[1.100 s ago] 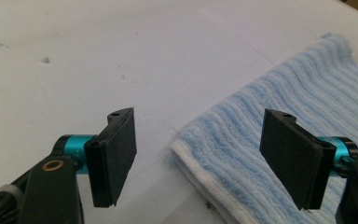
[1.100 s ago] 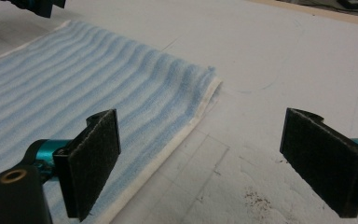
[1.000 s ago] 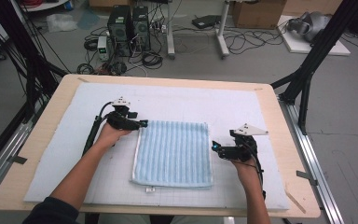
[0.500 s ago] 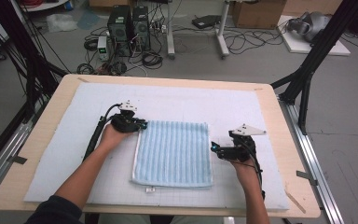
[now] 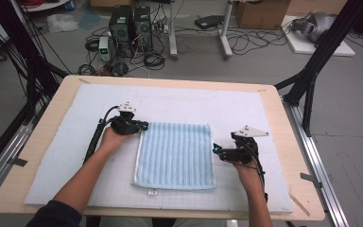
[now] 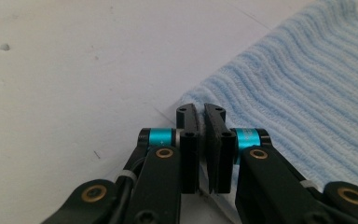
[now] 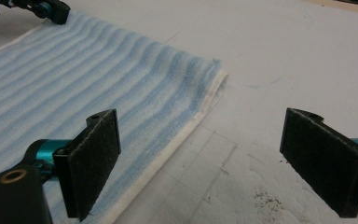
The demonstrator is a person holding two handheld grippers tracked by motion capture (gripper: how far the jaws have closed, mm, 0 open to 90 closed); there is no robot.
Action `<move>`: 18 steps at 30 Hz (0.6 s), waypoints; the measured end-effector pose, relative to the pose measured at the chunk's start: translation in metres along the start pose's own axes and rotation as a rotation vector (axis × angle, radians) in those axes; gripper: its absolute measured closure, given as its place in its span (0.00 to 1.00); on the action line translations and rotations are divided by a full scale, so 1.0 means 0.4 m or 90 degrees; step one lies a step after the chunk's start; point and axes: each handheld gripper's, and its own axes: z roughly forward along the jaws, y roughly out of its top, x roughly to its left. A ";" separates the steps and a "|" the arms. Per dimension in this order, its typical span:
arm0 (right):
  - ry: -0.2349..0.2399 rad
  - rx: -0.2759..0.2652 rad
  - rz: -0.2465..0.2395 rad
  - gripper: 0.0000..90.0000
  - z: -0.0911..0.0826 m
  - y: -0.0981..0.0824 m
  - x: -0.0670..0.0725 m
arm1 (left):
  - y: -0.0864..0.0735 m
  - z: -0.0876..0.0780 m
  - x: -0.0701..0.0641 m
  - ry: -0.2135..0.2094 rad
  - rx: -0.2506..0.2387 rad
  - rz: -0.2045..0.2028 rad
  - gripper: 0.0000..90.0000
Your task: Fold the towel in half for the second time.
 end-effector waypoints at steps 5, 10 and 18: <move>0.012 0.007 -0.012 0.13 0.015 0.007 0.006 | 0.005 -0.011 -0.002 0.000 -0.011 -0.002 0.94; 0.023 0.023 -0.012 0.13 0.038 0.017 -0.001 | 0.007 -0.020 -0.002 -0.004 -0.023 -0.006 0.94; 0.035 0.062 0.004 0.28 0.114 0.061 -0.046 | 0.004 -0.021 0.007 -0.009 -0.028 -0.018 0.94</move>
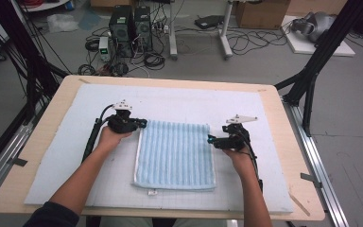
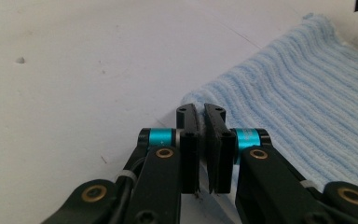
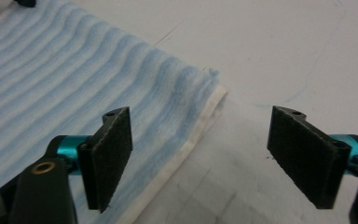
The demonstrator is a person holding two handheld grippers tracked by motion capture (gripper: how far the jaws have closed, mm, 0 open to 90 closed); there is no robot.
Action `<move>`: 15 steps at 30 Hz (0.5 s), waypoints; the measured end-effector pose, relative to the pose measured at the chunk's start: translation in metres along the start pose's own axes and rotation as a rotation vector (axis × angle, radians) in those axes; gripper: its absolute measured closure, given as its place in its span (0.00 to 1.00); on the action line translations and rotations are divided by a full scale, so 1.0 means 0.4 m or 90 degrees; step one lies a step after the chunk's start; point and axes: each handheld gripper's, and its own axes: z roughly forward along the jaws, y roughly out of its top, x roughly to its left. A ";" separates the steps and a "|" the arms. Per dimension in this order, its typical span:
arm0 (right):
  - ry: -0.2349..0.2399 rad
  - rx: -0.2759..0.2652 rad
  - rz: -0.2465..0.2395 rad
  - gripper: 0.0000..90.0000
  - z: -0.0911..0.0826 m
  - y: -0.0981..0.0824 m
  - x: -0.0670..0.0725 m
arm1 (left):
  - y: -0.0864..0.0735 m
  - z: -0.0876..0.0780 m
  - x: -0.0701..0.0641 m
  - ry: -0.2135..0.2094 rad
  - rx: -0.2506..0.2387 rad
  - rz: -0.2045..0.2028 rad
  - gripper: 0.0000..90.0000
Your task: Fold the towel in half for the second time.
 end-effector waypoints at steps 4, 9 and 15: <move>0.001 0.022 -0.009 0.46 0.040 0.034 -0.010 | -0.002 0.002 0.003 0.000 0.005 -0.001 0.94; -0.003 0.043 -0.031 0.60 0.094 0.051 -0.005 | -0.003 0.002 0.003 0.000 0.004 -0.005 0.94; 0.013 0.079 -0.039 0.92 0.113 0.051 -0.005 | -0.005 0.005 0.006 -0.001 0.003 -0.011 0.94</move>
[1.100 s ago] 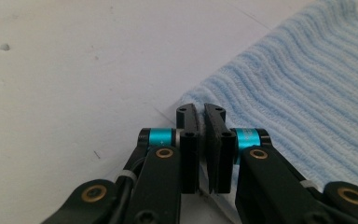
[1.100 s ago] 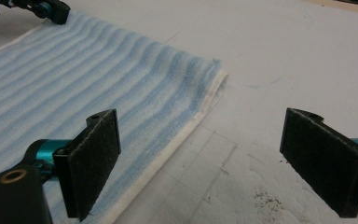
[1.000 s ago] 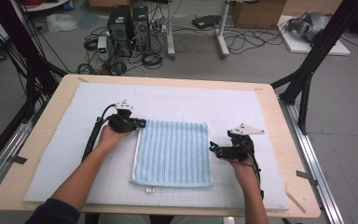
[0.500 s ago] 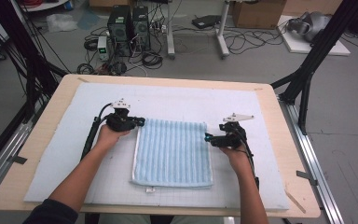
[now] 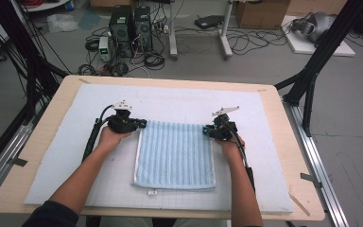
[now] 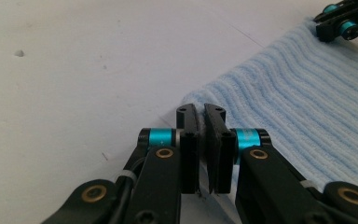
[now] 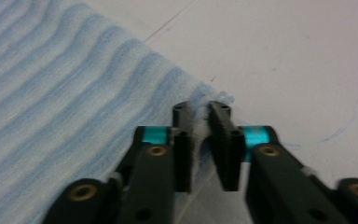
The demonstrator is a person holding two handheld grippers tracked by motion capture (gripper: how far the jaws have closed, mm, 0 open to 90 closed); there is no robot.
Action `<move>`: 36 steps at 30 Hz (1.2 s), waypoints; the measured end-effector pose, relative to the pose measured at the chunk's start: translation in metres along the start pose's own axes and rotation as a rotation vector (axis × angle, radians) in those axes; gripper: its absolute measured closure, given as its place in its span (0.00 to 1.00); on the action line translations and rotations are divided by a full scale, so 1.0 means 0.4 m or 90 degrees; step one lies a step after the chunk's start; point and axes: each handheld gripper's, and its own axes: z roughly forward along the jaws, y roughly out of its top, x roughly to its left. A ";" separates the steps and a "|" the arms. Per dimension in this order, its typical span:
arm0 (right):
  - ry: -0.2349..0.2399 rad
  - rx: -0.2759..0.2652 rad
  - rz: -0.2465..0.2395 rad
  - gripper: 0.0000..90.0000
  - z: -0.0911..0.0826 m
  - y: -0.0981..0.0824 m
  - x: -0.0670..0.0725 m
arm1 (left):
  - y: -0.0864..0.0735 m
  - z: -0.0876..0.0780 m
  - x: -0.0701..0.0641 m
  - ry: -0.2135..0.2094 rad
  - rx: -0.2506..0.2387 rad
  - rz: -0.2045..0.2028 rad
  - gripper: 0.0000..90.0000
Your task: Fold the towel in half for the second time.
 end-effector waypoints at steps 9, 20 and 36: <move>-0.006 -0.011 -0.005 0.96 -0.003 0.006 -0.003 | 0.006 -0.004 0.004 0.006 -0.026 -0.008 0.94; -0.033 -0.067 -0.003 0.95 -0.026 0.031 0.003 | 0.021 -0.037 0.007 0.008 -0.067 0.002 0.94; -0.037 -0.113 -0.037 0.95 -0.121 0.003 0.065 | 0.004 -0.121 -0.069 -0.022 -0.118 0.039 0.94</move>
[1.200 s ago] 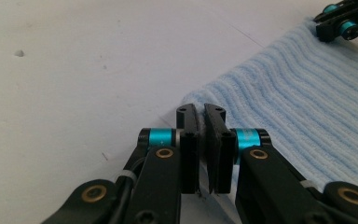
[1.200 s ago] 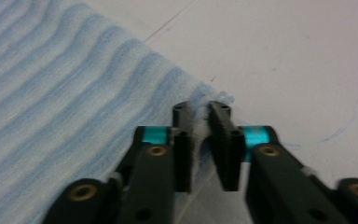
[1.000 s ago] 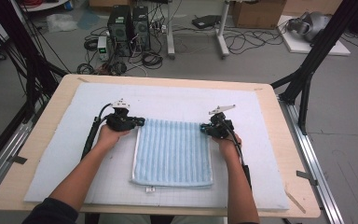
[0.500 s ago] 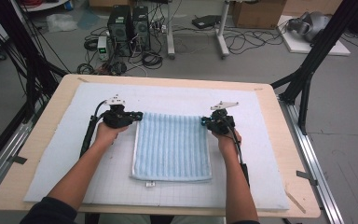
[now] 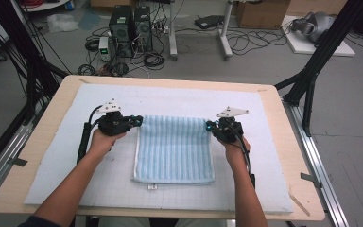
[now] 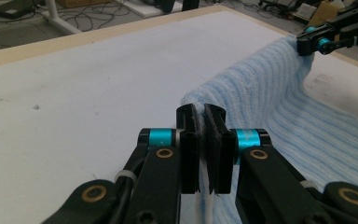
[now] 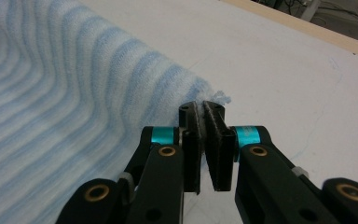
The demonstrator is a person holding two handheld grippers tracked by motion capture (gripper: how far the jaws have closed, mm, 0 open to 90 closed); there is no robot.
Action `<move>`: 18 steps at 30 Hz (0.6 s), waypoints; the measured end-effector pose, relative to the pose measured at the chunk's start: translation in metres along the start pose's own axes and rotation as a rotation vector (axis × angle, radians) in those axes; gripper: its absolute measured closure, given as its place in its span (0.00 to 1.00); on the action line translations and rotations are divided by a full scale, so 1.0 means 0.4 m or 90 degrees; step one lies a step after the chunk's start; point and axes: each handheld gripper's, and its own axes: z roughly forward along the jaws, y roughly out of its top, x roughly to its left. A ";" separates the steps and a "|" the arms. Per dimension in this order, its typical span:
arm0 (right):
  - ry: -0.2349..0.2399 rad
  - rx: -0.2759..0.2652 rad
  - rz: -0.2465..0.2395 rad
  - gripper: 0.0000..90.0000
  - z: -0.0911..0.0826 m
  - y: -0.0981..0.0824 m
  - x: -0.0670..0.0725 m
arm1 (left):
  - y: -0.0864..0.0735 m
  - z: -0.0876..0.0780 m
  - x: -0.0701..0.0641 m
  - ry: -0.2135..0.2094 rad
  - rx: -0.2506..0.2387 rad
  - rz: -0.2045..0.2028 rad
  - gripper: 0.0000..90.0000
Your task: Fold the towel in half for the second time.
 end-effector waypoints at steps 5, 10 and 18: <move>-0.001 -0.014 -0.014 0.95 -0.039 -0.015 0.032 | -0.022 -0.031 -0.036 -0.008 -0.014 0.009 0.94; 0.001 -0.029 -0.015 0.95 -0.080 -0.046 0.069 | -0.052 -0.063 -0.075 -0.022 -0.024 0.011 0.94; 0.003 -0.035 -0.007 0.95 -0.121 -0.120 0.124 | -0.111 -0.102 -0.139 -0.037 -0.021 0.017 0.94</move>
